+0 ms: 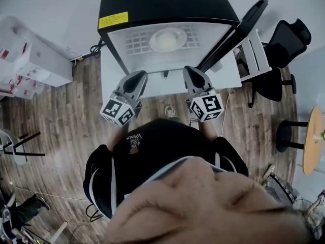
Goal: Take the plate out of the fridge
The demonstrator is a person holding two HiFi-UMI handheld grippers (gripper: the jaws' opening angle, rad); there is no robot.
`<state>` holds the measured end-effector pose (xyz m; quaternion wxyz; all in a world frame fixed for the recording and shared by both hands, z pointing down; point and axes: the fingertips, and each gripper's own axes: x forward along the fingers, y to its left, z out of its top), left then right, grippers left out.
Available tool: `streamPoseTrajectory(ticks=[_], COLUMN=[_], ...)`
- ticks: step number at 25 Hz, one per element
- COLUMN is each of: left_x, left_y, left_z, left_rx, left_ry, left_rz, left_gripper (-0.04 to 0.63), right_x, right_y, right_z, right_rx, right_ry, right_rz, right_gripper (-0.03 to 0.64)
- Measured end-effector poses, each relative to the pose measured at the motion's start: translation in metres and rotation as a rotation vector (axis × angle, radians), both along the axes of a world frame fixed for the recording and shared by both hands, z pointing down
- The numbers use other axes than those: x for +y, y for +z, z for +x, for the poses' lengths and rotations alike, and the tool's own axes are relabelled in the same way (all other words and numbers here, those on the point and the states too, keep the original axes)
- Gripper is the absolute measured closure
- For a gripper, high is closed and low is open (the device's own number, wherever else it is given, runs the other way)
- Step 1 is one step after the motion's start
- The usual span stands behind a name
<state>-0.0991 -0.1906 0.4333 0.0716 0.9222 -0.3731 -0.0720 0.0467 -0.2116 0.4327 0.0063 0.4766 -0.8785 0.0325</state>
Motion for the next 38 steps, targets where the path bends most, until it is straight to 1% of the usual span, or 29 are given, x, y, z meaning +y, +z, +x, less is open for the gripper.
streamPoseTrajectory(ticks=[7, 13, 20, 24, 27, 31, 38], left_x=[-0.017, -0.033, -0.051, -0.060, -0.069, -0.080, -0.097], left_y=[0.004, 0.010, 0.017, 0.021, 0.025, 0.033, 0.054], left_z=[0.005, 0.012, 0.020, 0.024, 0.027, 0.030, 0.031], left_rx=[-0.005, -0.026, -0.027, -0.013, 0.000, 0.028, 0.089], left_ry=[-0.032, -0.055, -0.070, -0.083, -0.089, -0.099, -0.142], left_rz=[-0.015, -0.034, -0.054, -0.074, -0.105, -0.167, -0.310], left_gripper=[0.565, 0.565, 0.565, 0.565, 0.564, 0.565, 0.565], right_x=[-0.020, -0.038, -0.056, -0.065, -0.072, -0.080, -0.090], right_y=[0.003, 0.005, 0.007, 0.008, 0.006, 0.007, 0.007], right_z=[0.005, 0.008, 0.013, 0.015, 0.016, 0.016, 0.017], right_rx=[-0.006, -0.007, -0.006, -0.008, -0.008, -0.012, -0.019], right_ry=[-0.028, -0.053, -0.076, -0.090, -0.100, -0.114, -0.135], right_rz=[-0.013, -0.022, -0.024, -0.024, -0.020, -0.020, -0.015], right_gripper=[0.604, 0.604, 0.604, 0.604, 0.604, 0.604, 0.604])
